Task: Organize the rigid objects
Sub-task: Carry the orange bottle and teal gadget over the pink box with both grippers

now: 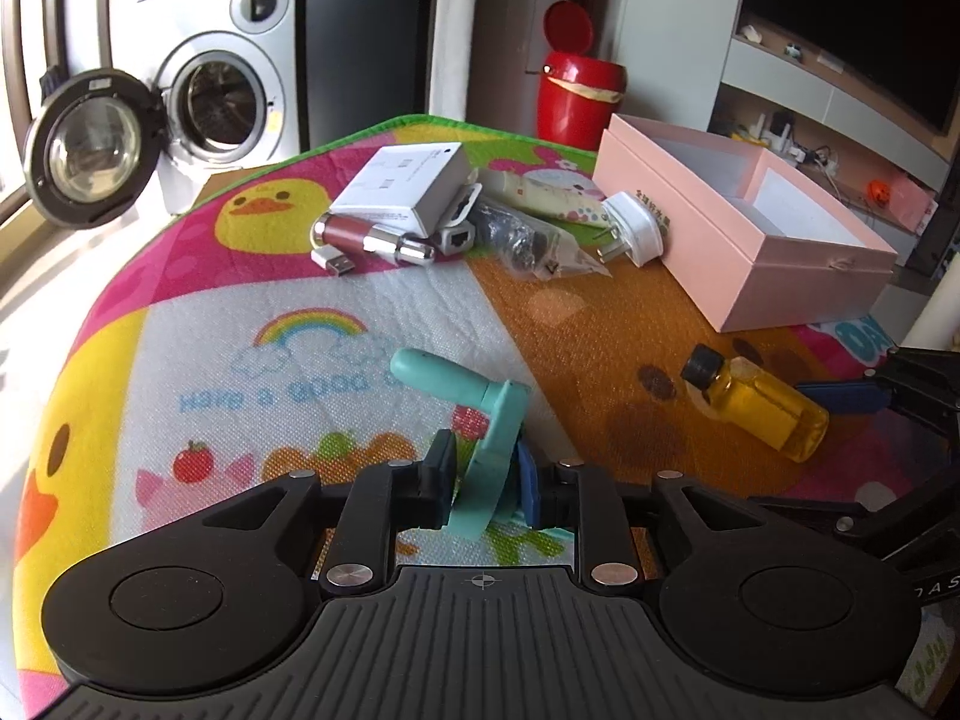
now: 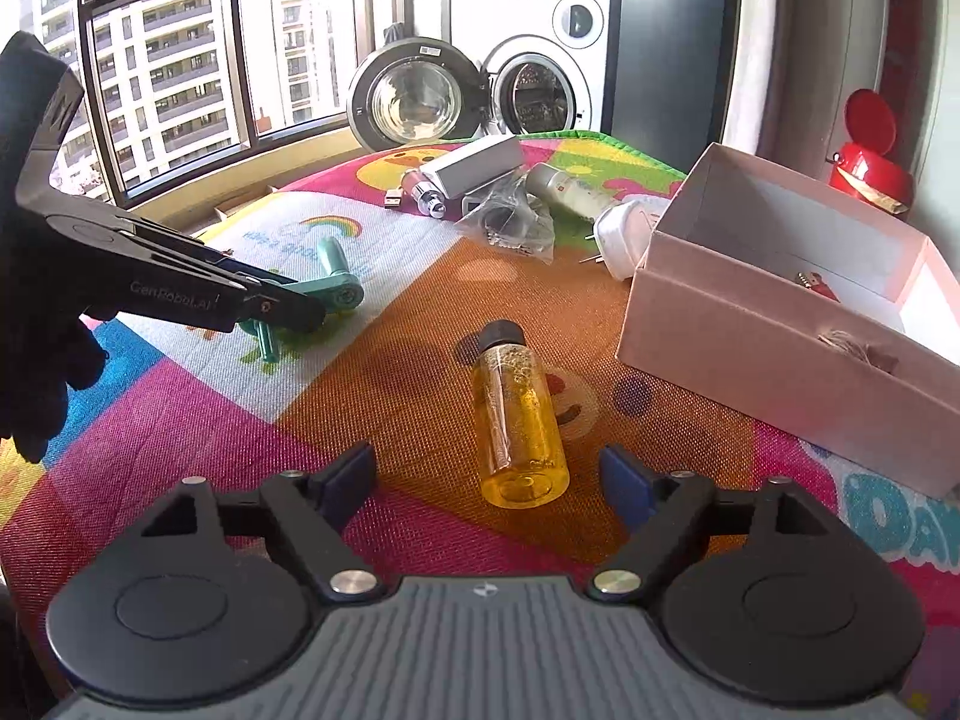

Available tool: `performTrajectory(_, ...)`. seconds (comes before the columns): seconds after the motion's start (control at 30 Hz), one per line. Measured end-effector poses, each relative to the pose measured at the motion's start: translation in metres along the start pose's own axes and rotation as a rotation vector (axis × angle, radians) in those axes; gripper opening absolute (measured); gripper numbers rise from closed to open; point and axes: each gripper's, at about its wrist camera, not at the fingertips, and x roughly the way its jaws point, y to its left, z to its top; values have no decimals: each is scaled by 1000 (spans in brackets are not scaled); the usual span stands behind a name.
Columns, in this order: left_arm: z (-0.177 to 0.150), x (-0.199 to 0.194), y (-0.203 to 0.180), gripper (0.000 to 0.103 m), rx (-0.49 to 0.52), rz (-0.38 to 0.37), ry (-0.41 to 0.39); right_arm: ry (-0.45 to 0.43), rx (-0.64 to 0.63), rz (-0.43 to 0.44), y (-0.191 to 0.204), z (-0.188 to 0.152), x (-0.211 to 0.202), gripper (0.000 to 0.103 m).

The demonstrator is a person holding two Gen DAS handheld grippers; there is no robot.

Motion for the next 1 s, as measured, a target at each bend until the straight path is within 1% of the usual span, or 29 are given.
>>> performTrajectory(0.03,1,1,-2,27,7,-3,3,0,-3,-2,1,0,0,83)
performTrajectory(0.1,4,4,-5,38,17,-19,14,1,-7,-7,2,-1,1,85)
performTrajectory(0.13,6,5,-6,41,18,-35,21,2,-6,-8,2,-1,1,85)
performTrajectory(0.2,9,8,-8,54,20,-59,33,2,-5,-9,2,-1,1,85)
performTrajectory(0.27,10,9,-11,59,28,-63,44,2,-4,-9,2,-1,2,87)
performTrajectory(0.37,10,10,-17,60,60,-45,52,6,-5,-3,2,-1,2,90)
performTrajectory(0.4,9,11,-18,62,65,-43,51,7,-6,-1,2,-1,3,90)
performTrajectory(0.47,8,11,-19,68,75,-58,48,7,-6,0,3,-1,3,91)
performTrajectory(0.5,7,11,-19,69,76,-62,44,7,-6,1,3,-1,3,92)
performTrajectory(0.53,6,11,-19,69,80,-64,35,8,-6,5,2,-1,4,95)
performTrajectory(0.6,3,11,-19,69,87,-68,21,13,-7,14,3,0,5,97)
performTrajectory(0.7,2,10,-17,69,69,-74,15,11,3,4,2,0,5,95)
performTrajectory(0.77,1,10,-19,69,84,-69,13,4,17,-4,-1,2,6,89)
performTrajectory(0.83,0,9,-20,68,94,-67,4,-7,10,-10,-1,8,8,71)
performTrajectory(0.87,-1,9,-19,67,89,-65,-3,-10,1,-16,-1,12,11,68)
performTrajectory(0.93,-2,8,-17,58,73,-46,-21,-12,-16,-15,1,21,17,57)
performTrajectory(0.97,-2,7,-15,45,63,-31,-30,-5,-24,-16,2,26,22,55)
performTrajectory(1.0,-2,7,-11,29,43,-10,-38,5,-32,-18,3,30,26,49)
